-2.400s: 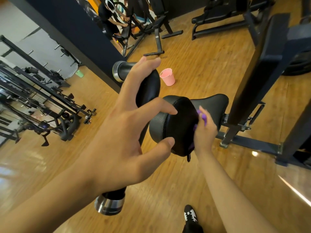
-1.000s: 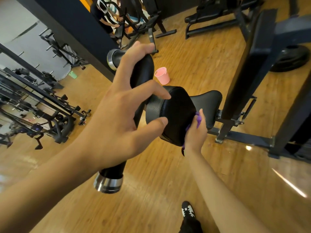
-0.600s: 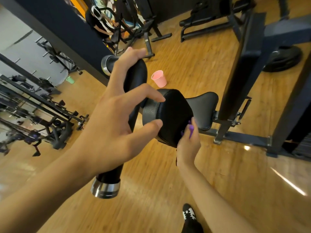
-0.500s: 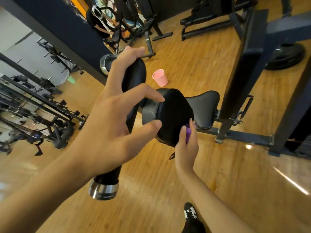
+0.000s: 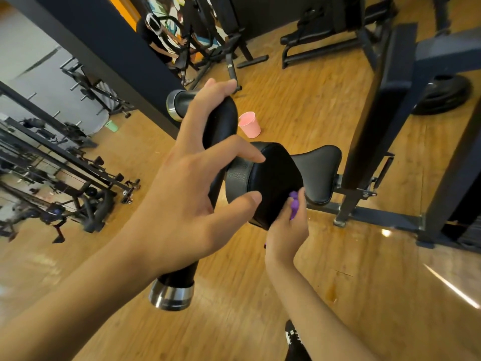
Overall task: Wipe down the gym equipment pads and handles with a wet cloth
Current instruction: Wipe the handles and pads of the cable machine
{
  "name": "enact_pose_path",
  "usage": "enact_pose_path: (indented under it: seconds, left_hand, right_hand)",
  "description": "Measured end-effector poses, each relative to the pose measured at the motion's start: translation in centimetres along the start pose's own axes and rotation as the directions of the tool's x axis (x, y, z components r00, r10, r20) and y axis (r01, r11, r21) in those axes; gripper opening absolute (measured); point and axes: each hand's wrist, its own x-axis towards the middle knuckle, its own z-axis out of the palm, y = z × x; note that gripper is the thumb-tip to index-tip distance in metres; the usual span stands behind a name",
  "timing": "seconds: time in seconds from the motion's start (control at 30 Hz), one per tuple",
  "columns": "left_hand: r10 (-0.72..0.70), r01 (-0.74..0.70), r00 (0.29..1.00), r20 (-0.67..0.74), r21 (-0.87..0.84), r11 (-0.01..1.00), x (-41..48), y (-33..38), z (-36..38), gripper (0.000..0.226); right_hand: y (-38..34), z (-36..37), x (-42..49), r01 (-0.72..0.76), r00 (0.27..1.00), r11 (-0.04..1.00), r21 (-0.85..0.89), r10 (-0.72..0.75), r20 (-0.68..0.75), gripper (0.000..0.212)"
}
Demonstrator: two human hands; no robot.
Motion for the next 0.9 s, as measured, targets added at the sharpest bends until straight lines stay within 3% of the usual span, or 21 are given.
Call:
enact_pose_path:
  seconds: [0.03,0.1,0.2,0.3,0.37,0.43,0.5,0.7,0.83,0.9]
  left_hand:
    - [-0.004,0.004,1.0,-0.003,0.002,1.0,-0.1,0.1,0.0,0.038]
    - [0.001,-0.001,1.0,-0.01,0.01,1.0,-0.1,0.1,0.0,0.034]
    - [0.003,-0.002,1.0,-0.022,0.028,1.0,-0.1,0.1,0.0,0.031]
    - [0.0,0.001,1.0,-0.027,0.041,0.999,-0.5,0.1,-0.1,0.038]
    - [-0.003,0.005,0.999,-0.036,0.046,0.999,-0.7,0.3,-0.1,0.043]
    - [0.0,0.002,0.999,-0.04,0.065,0.998,-0.7,0.4,0.0,0.048]
    - [0.002,0.003,0.998,-0.057,0.084,0.996,-0.5,0.4,0.0,0.053]
    - [-0.017,0.027,0.995,-0.095,0.104,0.994,-0.4,0.7,0.2,0.063]
    - [-0.033,0.042,0.996,-0.086,0.111,0.993,-0.2,0.7,0.3,0.084]
    - [-0.047,0.058,0.995,-0.092,0.112,0.992,-0.1,0.7,0.5,0.092]
  right_hand:
    - [-1.1,0.6,0.0,-0.043,0.999,0.999,0.011,0.043,-0.007,0.046]
    - [-4.2,1.8,-0.7,0.145,0.986,0.989,0.04,-0.148,0.083,0.046]
    - [-5.1,2.4,-2.0,0.543,0.816,0.839,0.037,-0.538,0.213,0.053]
    - [-2.4,1.5,-3.4,0.689,0.709,0.718,-0.101,-0.638,0.299,0.069]
    - [-3.7,2.1,-2.0,0.69,0.706,0.721,-0.072,-0.647,0.288,0.059]
    - [-6.6,3.8,0.7,0.609,0.786,0.787,-0.099,-0.583,0.206,0.043]
    - [-8.8,5.0,2.8,0.539,0.839,0.829,-0.147,-0.515,0.175,0.042]
    - [-4.3,1.8,-2.4,0.669,0.73,0.736,-0.104,-0.625,0.277,0.052]
    - [-9.3,4.2,4.0,0.449,0.888,0.883,-0.136,-0.424,0.18,0.041]
    - [-10.4,4.7,5.3,0.467,0.881,0.868,-0.171,-0.438,0.18,0.039]
